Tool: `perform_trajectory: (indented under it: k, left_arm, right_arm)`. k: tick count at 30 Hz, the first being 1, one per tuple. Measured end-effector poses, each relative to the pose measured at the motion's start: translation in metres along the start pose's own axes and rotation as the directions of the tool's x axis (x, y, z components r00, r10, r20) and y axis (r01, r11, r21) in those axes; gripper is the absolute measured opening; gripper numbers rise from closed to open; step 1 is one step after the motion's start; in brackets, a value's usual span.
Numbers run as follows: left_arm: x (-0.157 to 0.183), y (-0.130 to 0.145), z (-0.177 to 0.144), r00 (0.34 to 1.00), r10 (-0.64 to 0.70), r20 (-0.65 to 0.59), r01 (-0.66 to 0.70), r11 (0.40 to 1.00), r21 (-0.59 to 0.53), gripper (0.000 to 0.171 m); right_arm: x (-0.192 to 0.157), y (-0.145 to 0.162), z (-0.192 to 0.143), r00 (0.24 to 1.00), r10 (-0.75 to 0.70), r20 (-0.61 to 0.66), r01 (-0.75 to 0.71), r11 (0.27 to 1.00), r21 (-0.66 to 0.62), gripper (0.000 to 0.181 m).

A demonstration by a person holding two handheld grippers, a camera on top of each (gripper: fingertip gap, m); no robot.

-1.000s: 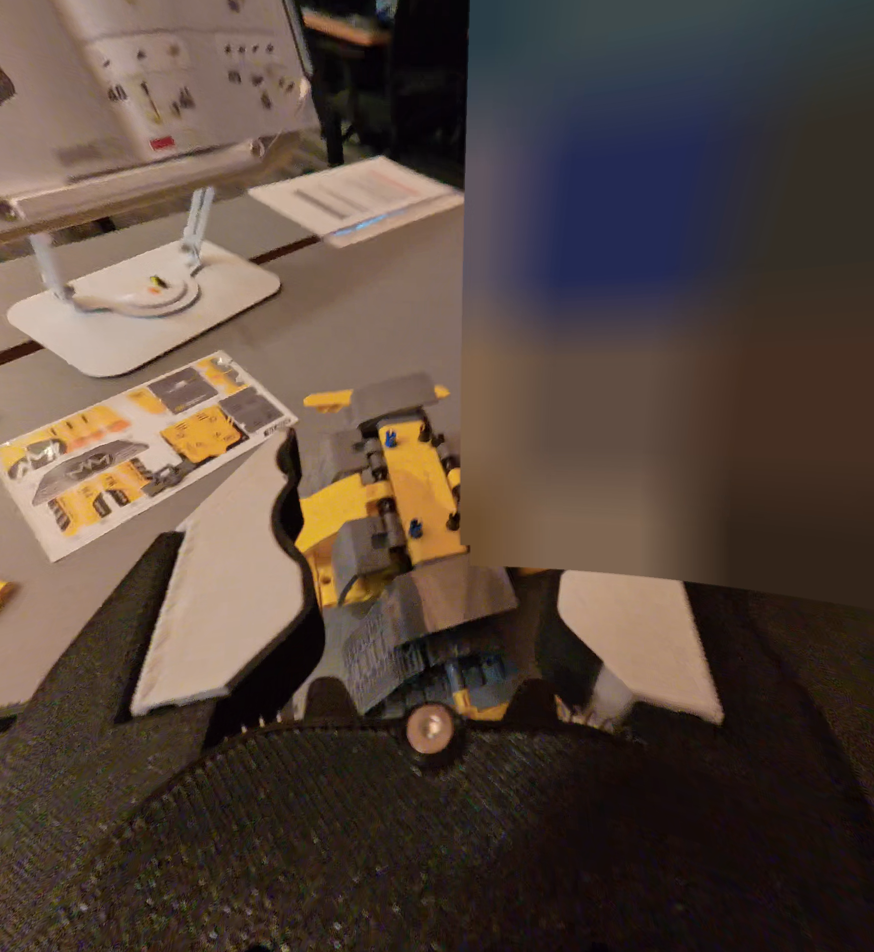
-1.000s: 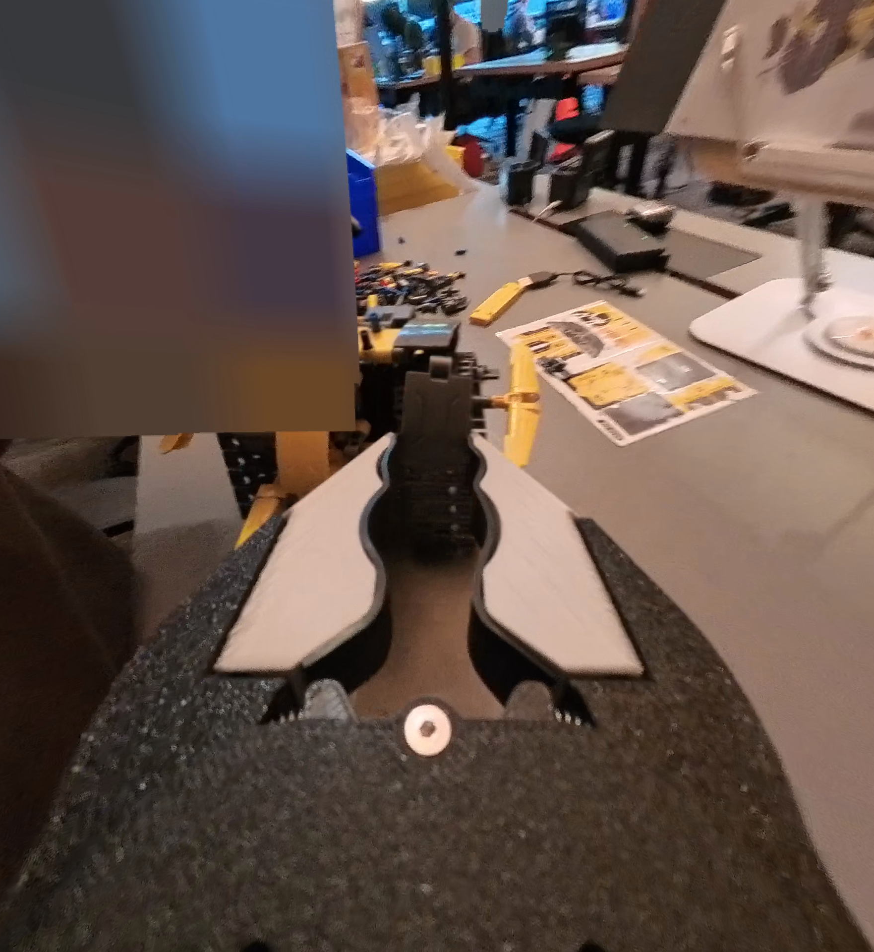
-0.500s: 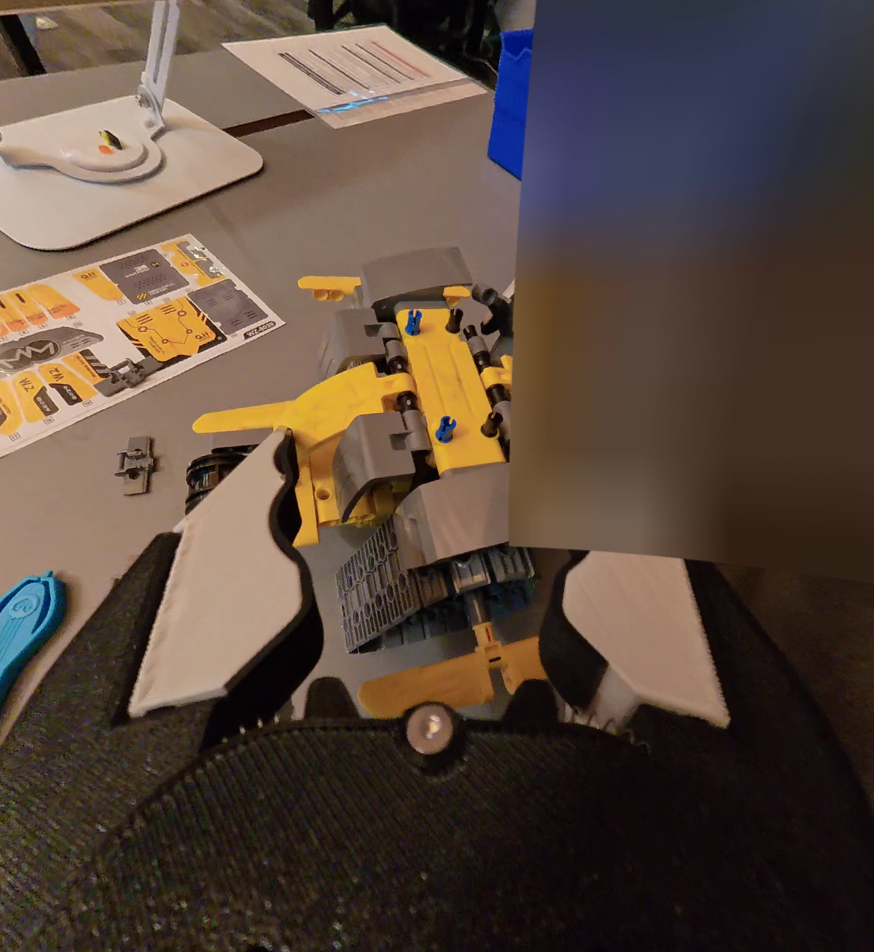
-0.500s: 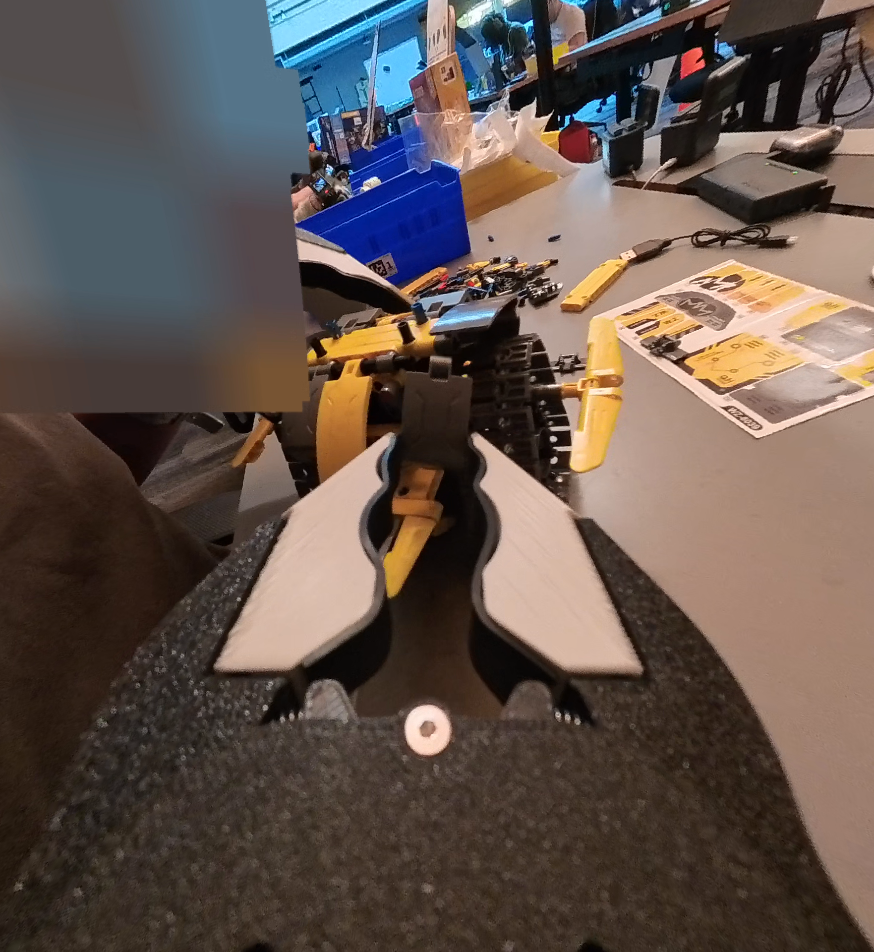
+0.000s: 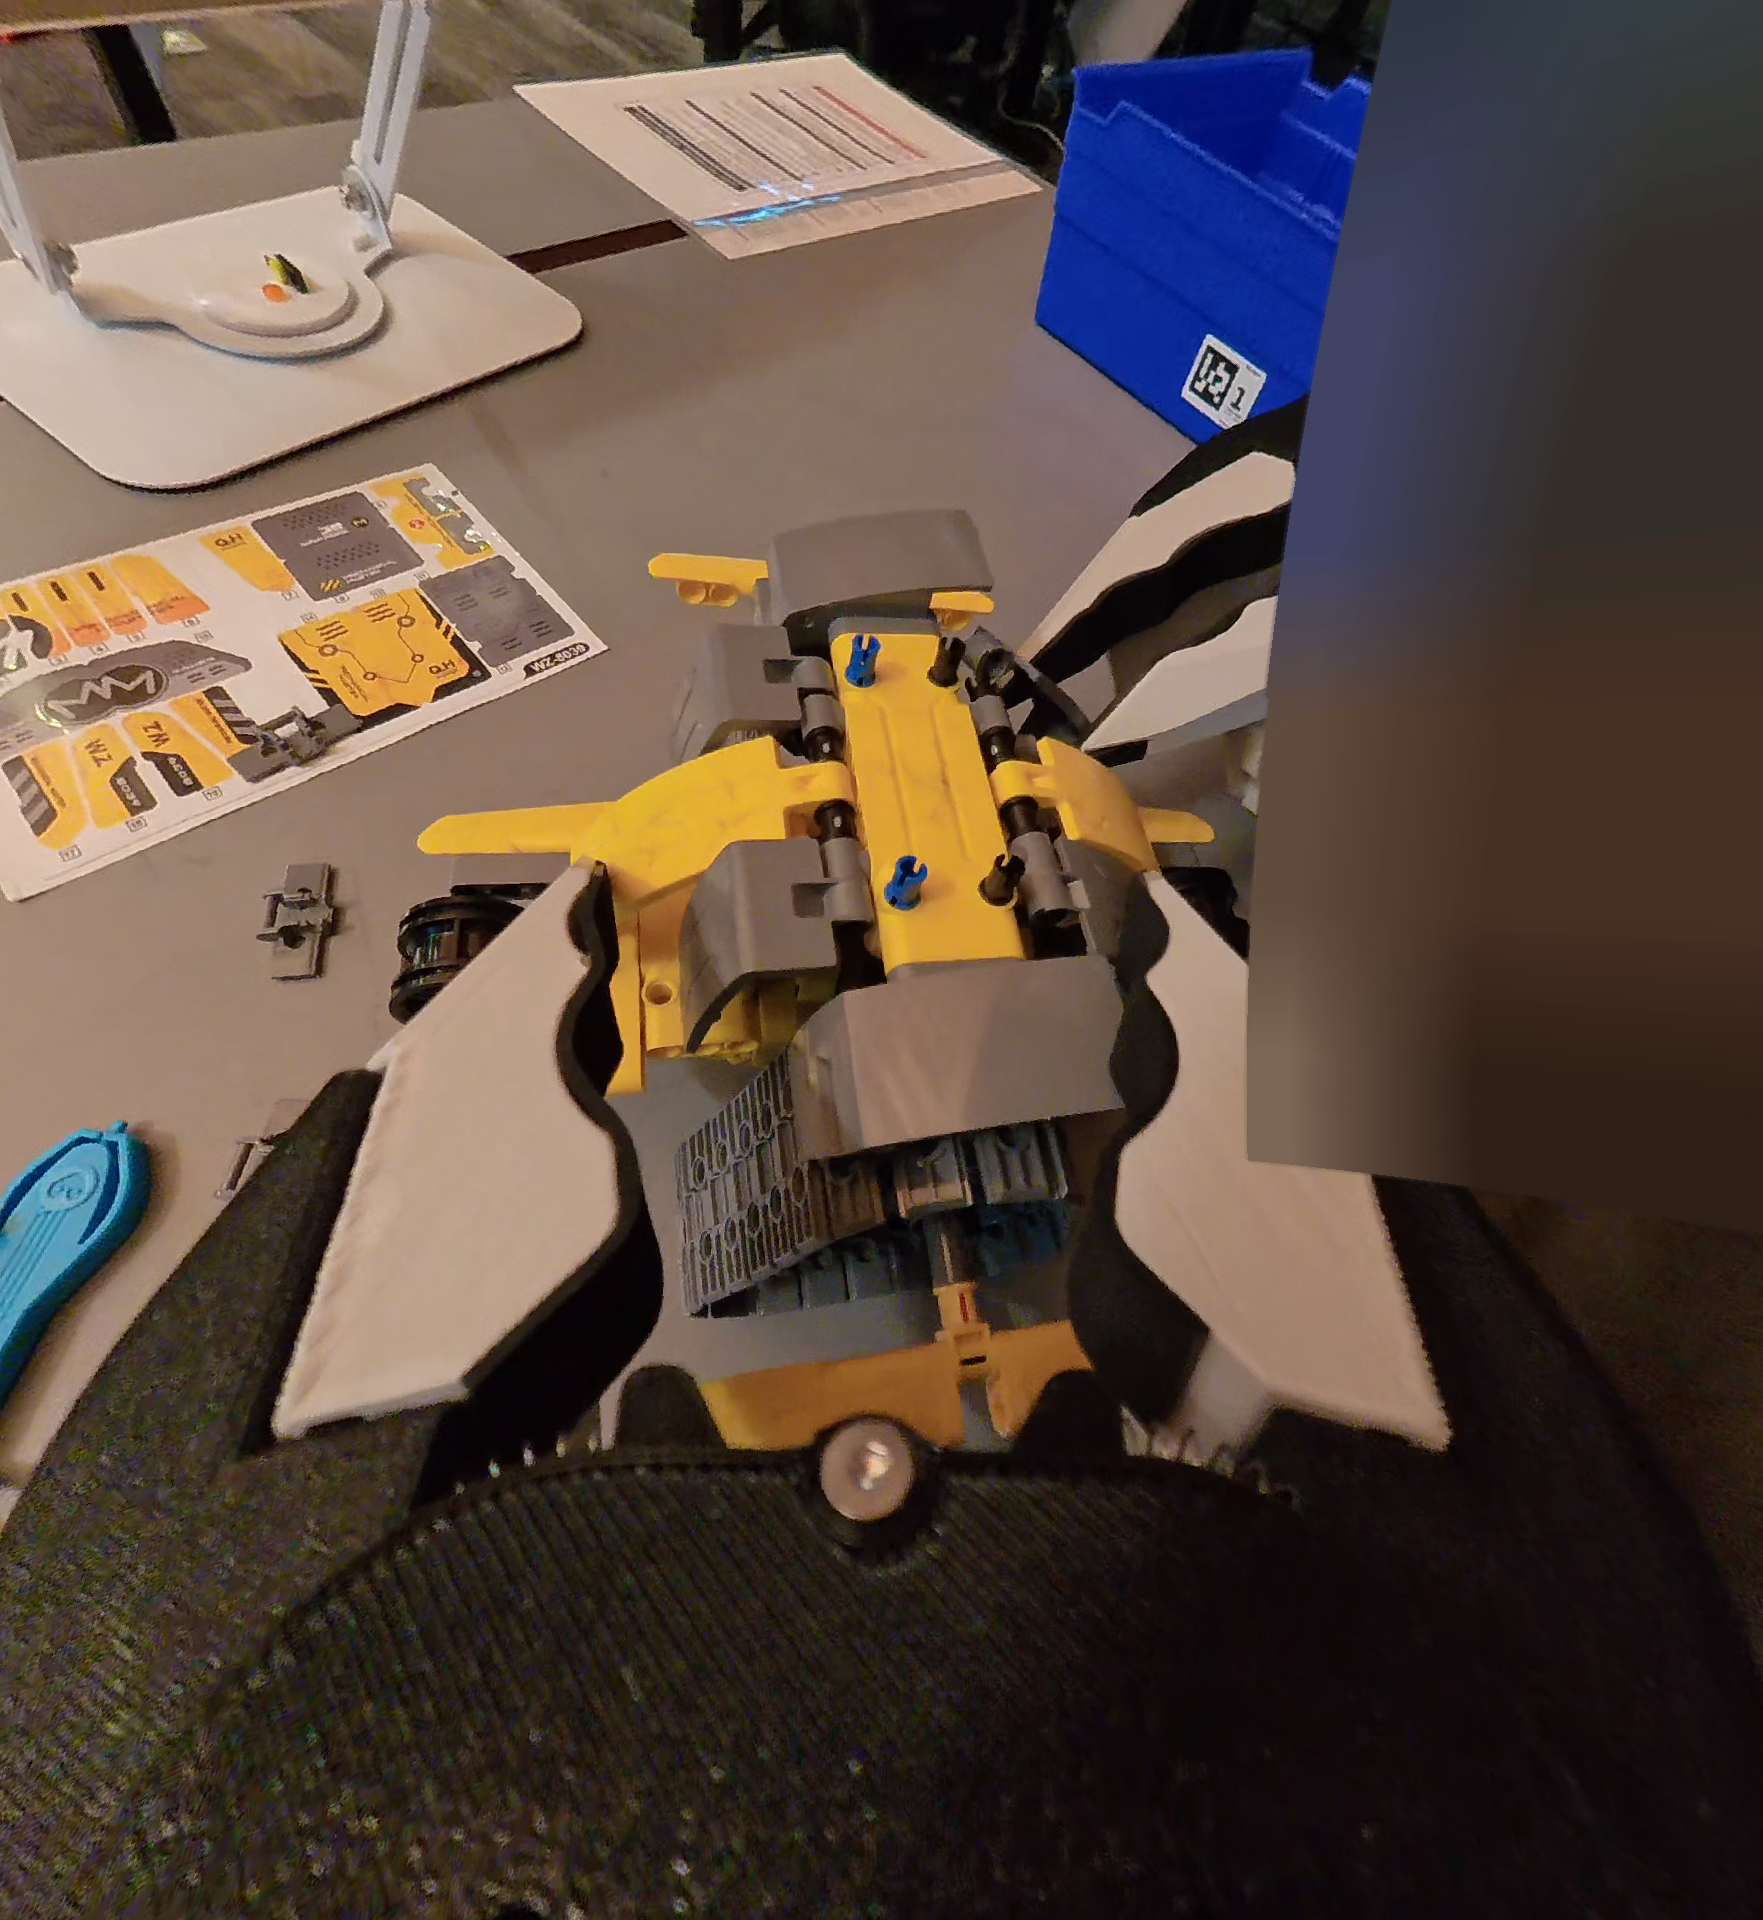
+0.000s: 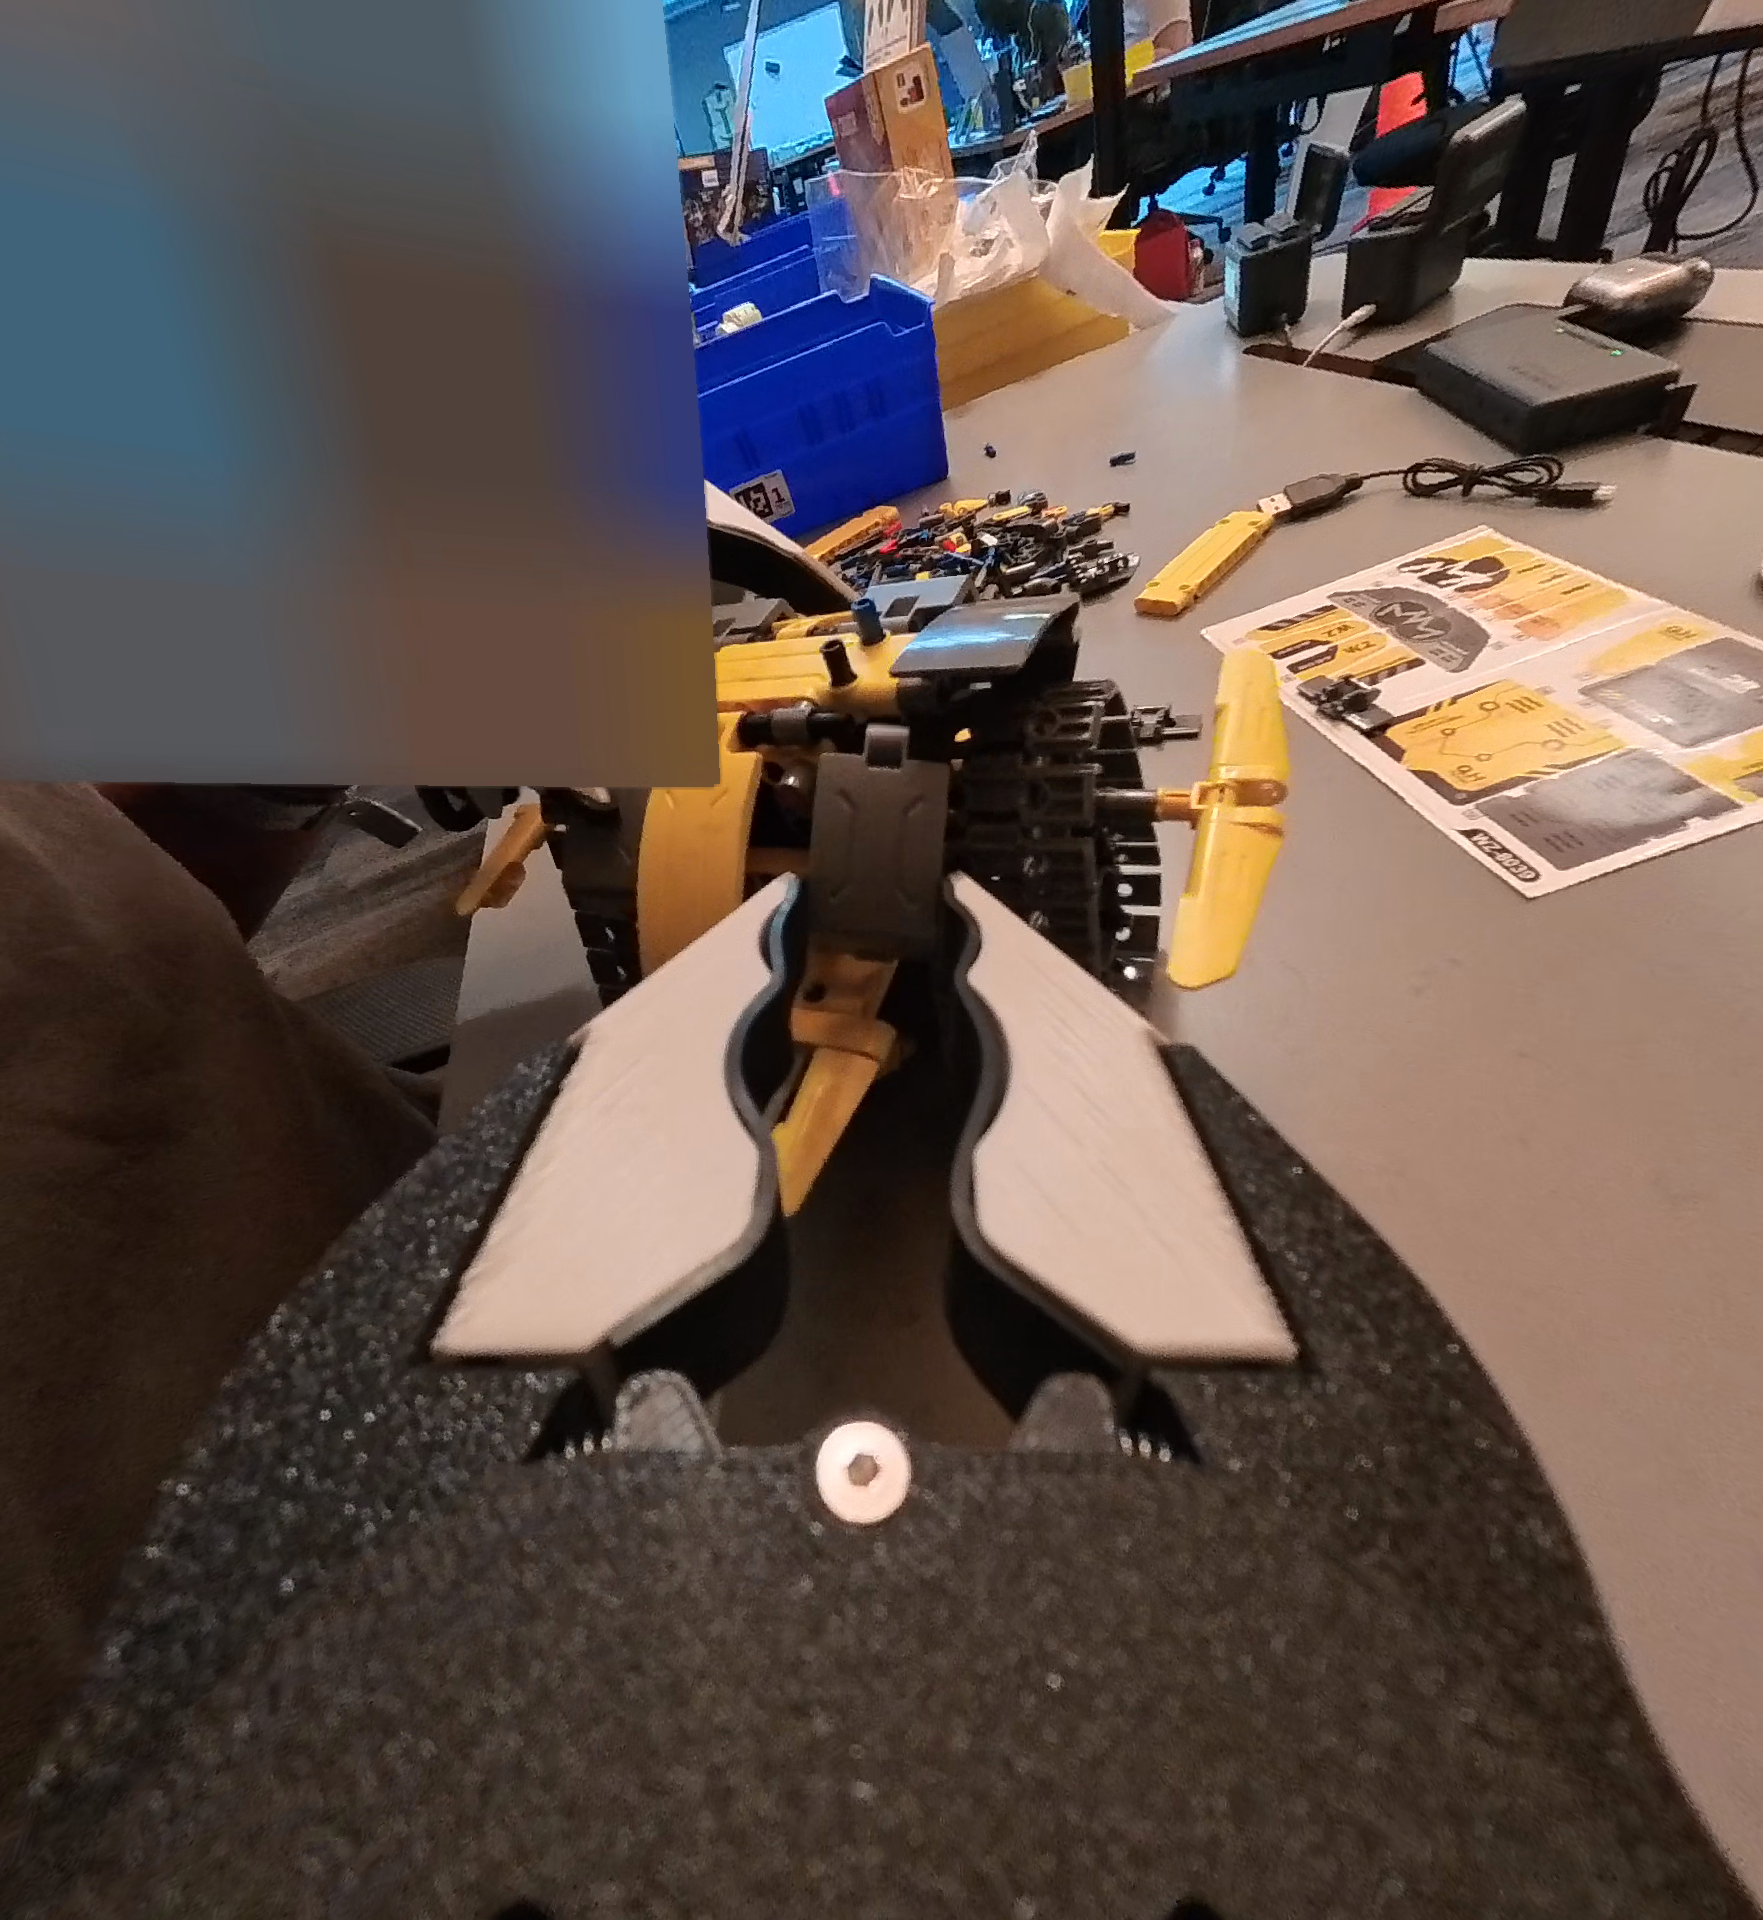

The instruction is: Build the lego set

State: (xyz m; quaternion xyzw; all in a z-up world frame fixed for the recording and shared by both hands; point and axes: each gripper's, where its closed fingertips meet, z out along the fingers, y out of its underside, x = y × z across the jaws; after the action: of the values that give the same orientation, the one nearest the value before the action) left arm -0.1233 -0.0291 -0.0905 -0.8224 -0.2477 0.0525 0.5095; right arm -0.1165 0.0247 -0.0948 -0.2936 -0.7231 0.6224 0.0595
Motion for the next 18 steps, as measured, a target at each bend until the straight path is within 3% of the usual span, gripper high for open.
perform_trajectory:
  k: [1, 18]
  left_arm:
    - [0.0, 0.0, -0.0001, 1.0, -0.001, 0.005, 0.001, 1.0, -0.001, 0.095]
    - [0.0004, -0.0021, 0.0011, 0.997, -0.045, 0.068, 0.045, 0.999, -0.003, 0.091]
  right_arm:
    - [0.0, -0.0004, -0.0005, 1.0, 0.002, -0.003, -0.002, 1.0, 0.004, 0.023]
    - [-0.0003, -0.0027, -0.0011, 0.997, -0.038, -0.061, 0.038, 0.999, 0.005, 0.023]
